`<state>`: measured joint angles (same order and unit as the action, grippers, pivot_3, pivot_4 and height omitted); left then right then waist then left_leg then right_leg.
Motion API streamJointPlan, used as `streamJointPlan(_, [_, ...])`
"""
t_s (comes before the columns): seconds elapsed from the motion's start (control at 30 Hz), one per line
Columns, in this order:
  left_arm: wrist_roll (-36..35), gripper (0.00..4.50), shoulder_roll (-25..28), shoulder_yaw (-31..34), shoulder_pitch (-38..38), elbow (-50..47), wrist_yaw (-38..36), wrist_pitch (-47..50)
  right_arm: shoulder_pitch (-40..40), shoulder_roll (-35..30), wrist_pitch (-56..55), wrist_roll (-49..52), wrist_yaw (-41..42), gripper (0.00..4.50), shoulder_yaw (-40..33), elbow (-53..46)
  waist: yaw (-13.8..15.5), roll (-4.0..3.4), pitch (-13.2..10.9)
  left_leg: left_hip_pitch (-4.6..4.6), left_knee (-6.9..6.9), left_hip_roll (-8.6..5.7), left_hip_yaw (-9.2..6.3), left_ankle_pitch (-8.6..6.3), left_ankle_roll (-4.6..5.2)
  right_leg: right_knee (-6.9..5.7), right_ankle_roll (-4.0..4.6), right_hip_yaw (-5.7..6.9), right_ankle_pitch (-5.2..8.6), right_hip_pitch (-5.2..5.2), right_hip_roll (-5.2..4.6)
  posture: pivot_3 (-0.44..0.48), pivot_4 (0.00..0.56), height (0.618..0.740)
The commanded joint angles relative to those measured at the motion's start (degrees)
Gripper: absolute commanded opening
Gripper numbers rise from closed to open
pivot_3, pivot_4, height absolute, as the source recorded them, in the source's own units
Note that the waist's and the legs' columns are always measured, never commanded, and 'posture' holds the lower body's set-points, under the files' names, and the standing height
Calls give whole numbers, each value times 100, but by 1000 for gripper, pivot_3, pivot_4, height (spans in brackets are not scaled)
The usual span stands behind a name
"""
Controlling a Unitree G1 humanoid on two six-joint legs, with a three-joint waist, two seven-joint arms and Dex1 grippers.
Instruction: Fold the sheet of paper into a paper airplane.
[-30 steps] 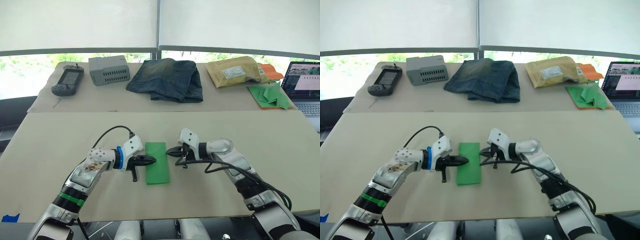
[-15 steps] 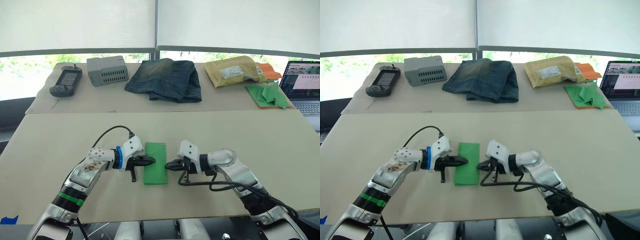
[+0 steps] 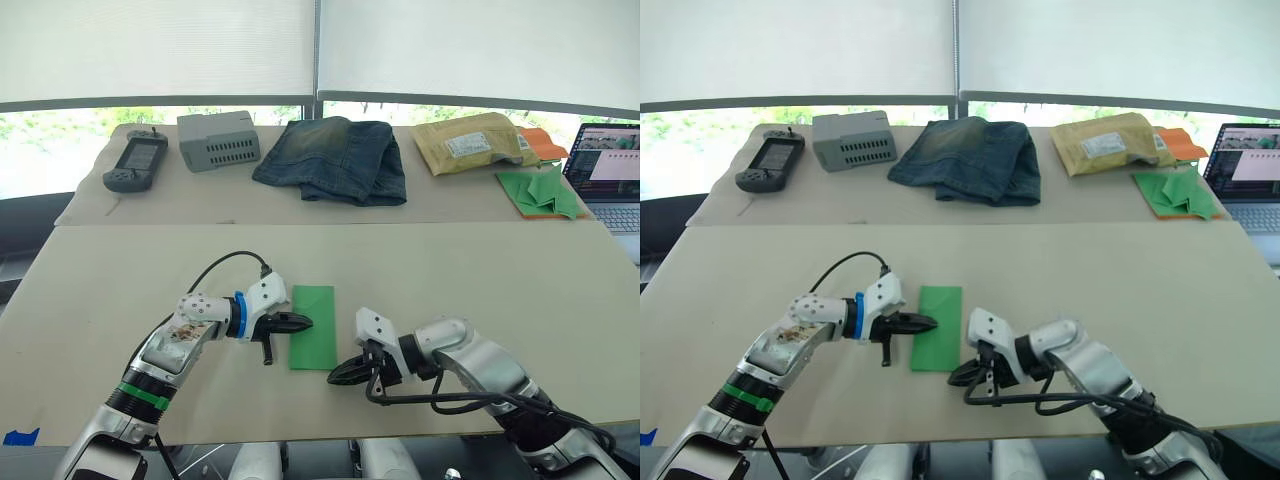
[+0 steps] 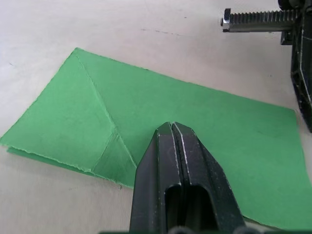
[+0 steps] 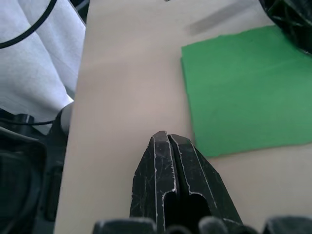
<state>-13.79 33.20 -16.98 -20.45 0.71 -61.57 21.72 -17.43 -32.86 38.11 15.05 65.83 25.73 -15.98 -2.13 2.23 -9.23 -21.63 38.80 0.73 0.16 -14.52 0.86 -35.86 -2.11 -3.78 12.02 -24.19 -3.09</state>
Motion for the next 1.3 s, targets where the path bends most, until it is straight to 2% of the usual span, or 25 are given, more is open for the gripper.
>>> streamJointPlan(0.03, [-98, 0, 80, -43, 167, -100, -188, 326, -60, 40, 311, 461, -144, 34, -518, -118, -2, 1, -1, -3, 1, 0, 0, 0, 0, 0, 0, 0, 0, -3, 0, 0, 150, 728])
streamJointPlan(0.23, [-703, 0, 191, 545, 208, -481, -223, 858, -492, -80, 1750, 1941, -222, 34, -1435, -1136, -33, 0, -6, -35, 4, 3, -25, 0, 0, -3, -3, 0, -2, -30, 1, 0, 150, 728])
streamJointPlan(0.33, [-1004, 0, 216, 835, 117, -607, -214, 1143, -632, -87, 1570, 1584, -581, 34, -1207, -1057, -25, 3, -8, -36, 4, 7, -32, 0, 0, -2, -2, 11, -2, -31, 5, 0, 150, 728])
streamJointPlan(0.5, [-1473, 0, 242, 1347, -63, -709, -165, 1552, -860, -12, 525, 262, -1236, 34, -399, -46, -4, 4, -12, -41, 10, -1, -10, 1, 0, -1, -3, 13, -2, -32, -3, 0, 150, 728])
streamJointPlan(0.63, [-1629, 0, 416, 1565, 7, -881, -172, 1657, -677, 195, 113, 87, -1357, 34, -386, 354, -12, 4, -12, -58, 8, -4, -6, 0, 0, 2, -3, 11, -3, -47, -7, 0, 150, 728])
streamJointPlan(0.77, [-1637, 0, 497, 1621, 140, -939, -100, 1646, -586, 179, 114, 181, -1333, 34, -552, 215, -14, 4, -12, -82, 7, -4, -13, 0, 0, -6, 36, 7, -27, -77, -9, 0, 150, 728])
streamJointPlan(0.97, [-1317, 0, 572, 1317, 365, -816, -128, 1330, -747, -84, 482, 620, -1180, 34, -1054, -366, -11, 4, -14, -81, 11, -3, -13, 0, 0, -6, 10, 6, -14, -79, -7, 0, 150, 728])
streamJointPlan(1.3, [-996, 0, 151, 709, 239, -512, -175, 971, -904, -329, 1134, 1110, -1350, 34, -1452, -1034, 6, 4, -14, -85, 12, -3, -8, 1, 0, -8, 16, 6, -18, -79, -5, 0, 150, 728])
